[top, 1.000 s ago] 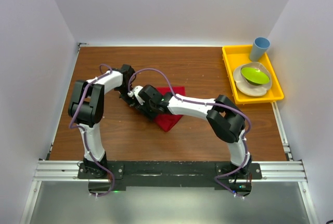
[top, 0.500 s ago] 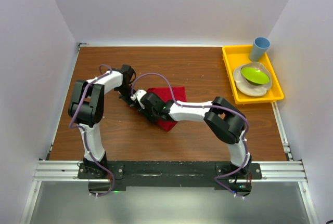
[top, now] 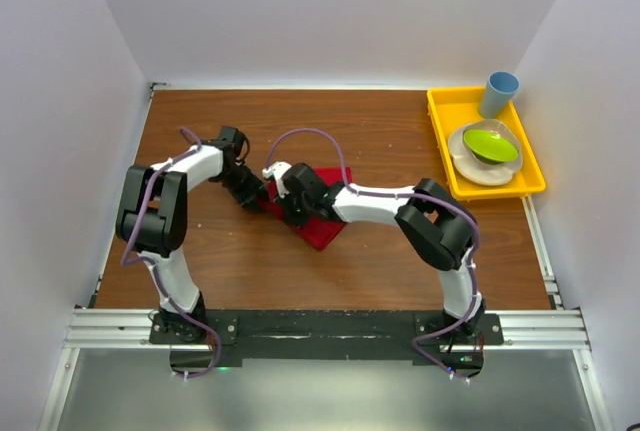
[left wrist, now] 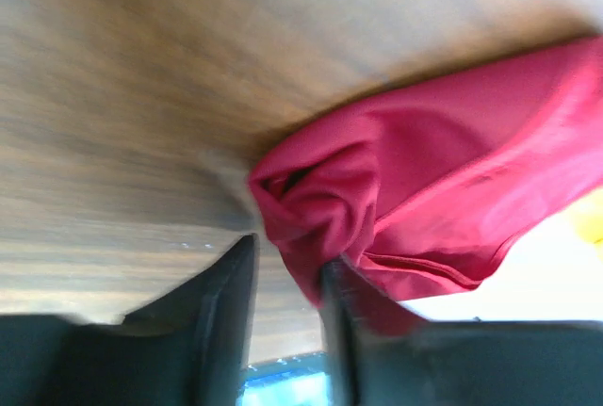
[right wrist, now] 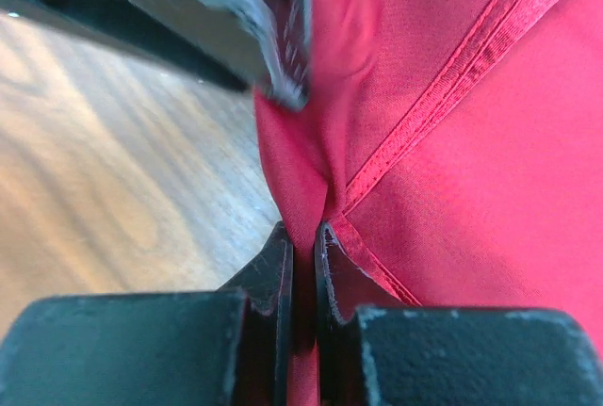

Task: Fold the napkin, place the utensils inside, and roll it up
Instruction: Roll the napkin with the utensil

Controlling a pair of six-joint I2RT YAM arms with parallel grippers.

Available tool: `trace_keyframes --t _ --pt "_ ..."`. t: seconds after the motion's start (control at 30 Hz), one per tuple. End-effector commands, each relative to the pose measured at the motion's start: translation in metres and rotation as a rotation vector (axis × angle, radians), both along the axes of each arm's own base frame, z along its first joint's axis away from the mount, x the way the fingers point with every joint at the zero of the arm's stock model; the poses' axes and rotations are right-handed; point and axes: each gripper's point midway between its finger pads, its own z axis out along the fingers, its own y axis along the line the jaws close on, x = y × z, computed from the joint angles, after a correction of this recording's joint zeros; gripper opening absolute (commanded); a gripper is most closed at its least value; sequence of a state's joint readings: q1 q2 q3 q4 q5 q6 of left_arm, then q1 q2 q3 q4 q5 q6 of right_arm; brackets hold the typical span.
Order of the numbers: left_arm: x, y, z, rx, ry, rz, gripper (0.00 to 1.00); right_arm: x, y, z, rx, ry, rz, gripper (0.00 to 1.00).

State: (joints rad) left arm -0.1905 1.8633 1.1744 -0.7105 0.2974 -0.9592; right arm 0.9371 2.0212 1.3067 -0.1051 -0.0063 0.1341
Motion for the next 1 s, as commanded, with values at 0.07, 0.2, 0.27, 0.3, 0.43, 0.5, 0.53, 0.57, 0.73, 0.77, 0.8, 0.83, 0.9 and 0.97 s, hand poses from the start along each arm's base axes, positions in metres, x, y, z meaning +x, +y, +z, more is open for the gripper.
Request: trace_keyframes --t 0.07,0.2,0.27,0.3,0.43,0.5,0.53,0.57,0.73,0.77,0.8,0.83,0.9,0.97 --pt "0.055 0.021 0.054 0.069 -0.4 -0.146 0.61 -0.042 -0.02 -0.04 0.186 0.562 -0.003 0.0" --pt "0.065 0.027 0.09 0.115 -0.564 -0.188 0.7 -0.043 -0.018 -0.04 0.27 0.768 0.003 0.0" --pt "0.064 0.023 0.097 0.11 -0.6 -0.224 0.64 -0.041 -0.022 -0.043 0.319 0.893 -0.03 0.0" --pt "0.062 0.017 0.098 0.09 -0.619 -0.244 0.61 -0.04 -0.024 -0.045 0.339 0.934 -0.047 0.0" --pt "0.052 -0.025 0.103 -0.109 -0.705 -0.302 0.43 -0.031 -0.04 -0.058 0.388 1.043 -0.159 0.0" --pt "0.048 -0.041 0.1 -0.173 -0.727 -0.319 0.34 -0.03 -0.046 -0.066 0.399 1.064 -0.188 0.0" --pt "0.046 -0.045 0.098 -0.196 -0.722 -0.311 0.32 -0.028 -0.049 -0.068 0.403 1.067 -0.205 0.0" --pt "0.042 -0.049 0.092 -0.208 -0.71 -0.314 0.28 -0.026 -0.051 -0.072 0.39 1.05 -0.22 0.0" --pt "0.04 -0.066 0.073 -0.259 -0.687 -0.329 0.14 -0.02 -0.059 -0.081 0.34 0.973 -0.215 0.0" --pt "0.039 -0.067 0.07 -0.267 -0.689 -0.33 0.13 -0.019 -0.06 -0.083 0.333 0.966 -0.221 0.0" --pt "0.037 -0.069 0.065 -0.278 -0.67 -0.33 0.12 -0.019 -0.06 -0.085 0.329 0.965 -0.217 0.0" --pt "0.04 -0.072 0.067 -0.288 -0.695 -0.335 0.1 -0.018 -0.06 -0.086 0.329 0.963 -0.219 0.0" --pt "0.039 -0.073 0.058 -0.295 -0.682 -0.329 0.08 -0.017 -0.061 -0.089 0.319 0.956 -0.224 0.0" --pt "0.036 -0.074 0.047 -0.308 -0.677 -0.322 0.05 -0.016 -0.063 -0.091 0.306 0.95 -0.236 0.0"
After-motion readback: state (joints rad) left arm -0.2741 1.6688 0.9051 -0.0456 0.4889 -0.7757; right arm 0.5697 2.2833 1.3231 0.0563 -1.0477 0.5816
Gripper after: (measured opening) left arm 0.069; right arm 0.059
